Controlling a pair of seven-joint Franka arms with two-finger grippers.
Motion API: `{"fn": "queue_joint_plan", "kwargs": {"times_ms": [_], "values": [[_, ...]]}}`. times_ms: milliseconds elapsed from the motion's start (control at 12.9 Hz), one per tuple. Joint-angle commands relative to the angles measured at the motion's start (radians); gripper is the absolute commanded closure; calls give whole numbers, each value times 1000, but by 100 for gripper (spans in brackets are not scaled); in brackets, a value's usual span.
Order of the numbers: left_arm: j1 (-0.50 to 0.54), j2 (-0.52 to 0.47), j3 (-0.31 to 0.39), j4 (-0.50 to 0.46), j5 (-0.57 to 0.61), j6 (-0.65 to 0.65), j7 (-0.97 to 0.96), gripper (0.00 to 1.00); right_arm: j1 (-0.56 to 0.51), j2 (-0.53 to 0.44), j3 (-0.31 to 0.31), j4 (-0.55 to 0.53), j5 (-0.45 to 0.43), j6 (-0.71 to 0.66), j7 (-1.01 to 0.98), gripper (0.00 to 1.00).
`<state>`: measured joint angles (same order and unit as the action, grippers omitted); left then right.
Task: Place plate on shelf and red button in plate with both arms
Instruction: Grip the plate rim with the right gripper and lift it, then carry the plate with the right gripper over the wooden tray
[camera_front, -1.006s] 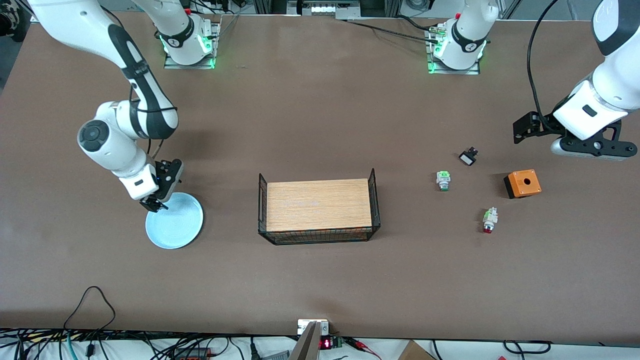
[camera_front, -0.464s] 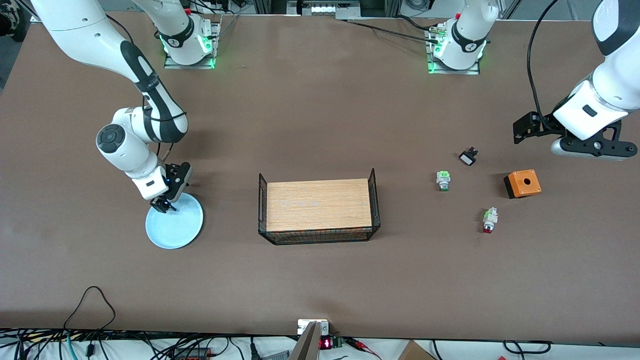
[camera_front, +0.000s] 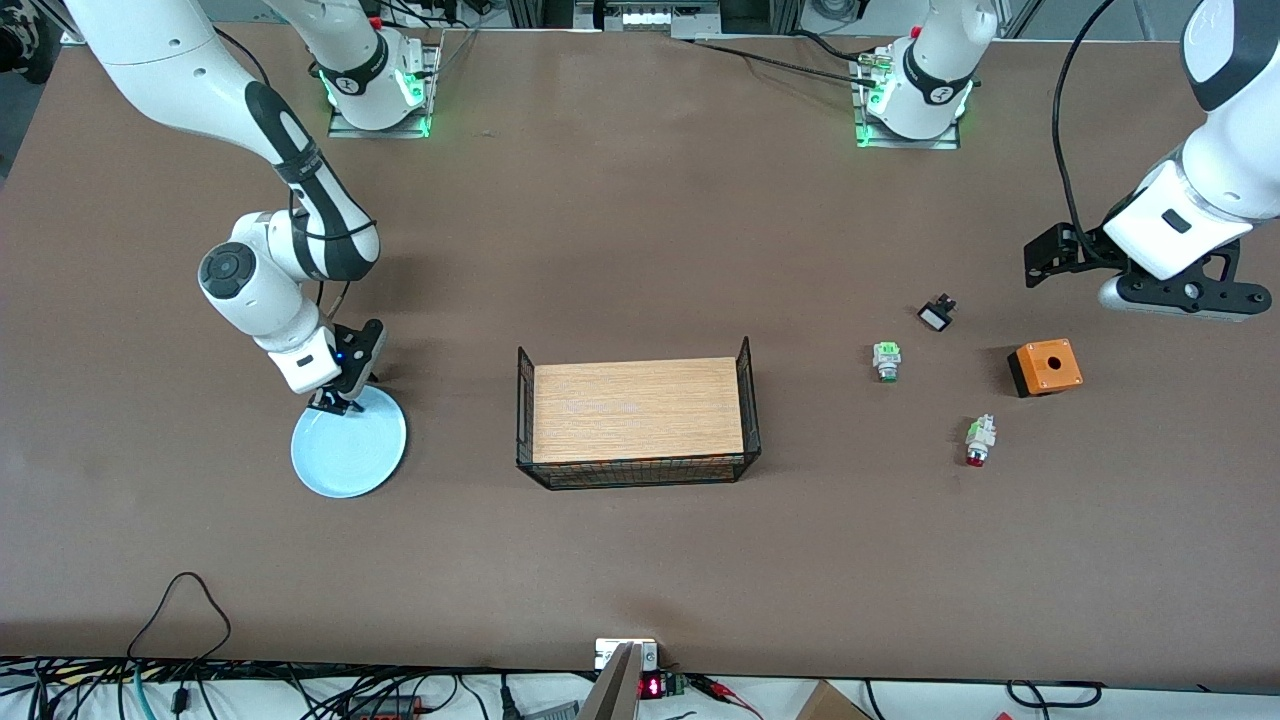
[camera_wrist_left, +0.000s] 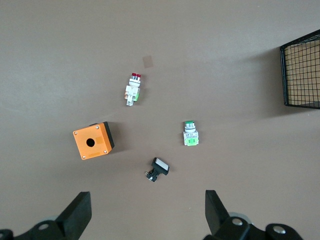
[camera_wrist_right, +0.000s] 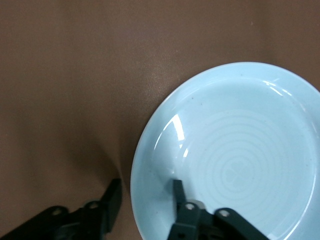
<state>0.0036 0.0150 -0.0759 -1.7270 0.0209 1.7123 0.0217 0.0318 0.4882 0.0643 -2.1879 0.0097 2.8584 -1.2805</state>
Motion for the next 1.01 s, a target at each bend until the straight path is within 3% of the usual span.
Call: {"fn": "queue_joint_plan", "kwargs": {"times_ms": [0,155,619,928], "values": [[-2,11,2,26,-19,-14,21,0,4,-20,0,-21,-1,21,-37,78],[-2,11,2,26,-19,-17,21,0,4,-22,2,-19,1,21,-43,100],[-2,11,2,26,-19,-28,21,0,3,-59,37,11,6,4,-23,100],[-2,11,1,27,-19,-29,21,0,8,-85,61,159,9,-192,6,100]]}}
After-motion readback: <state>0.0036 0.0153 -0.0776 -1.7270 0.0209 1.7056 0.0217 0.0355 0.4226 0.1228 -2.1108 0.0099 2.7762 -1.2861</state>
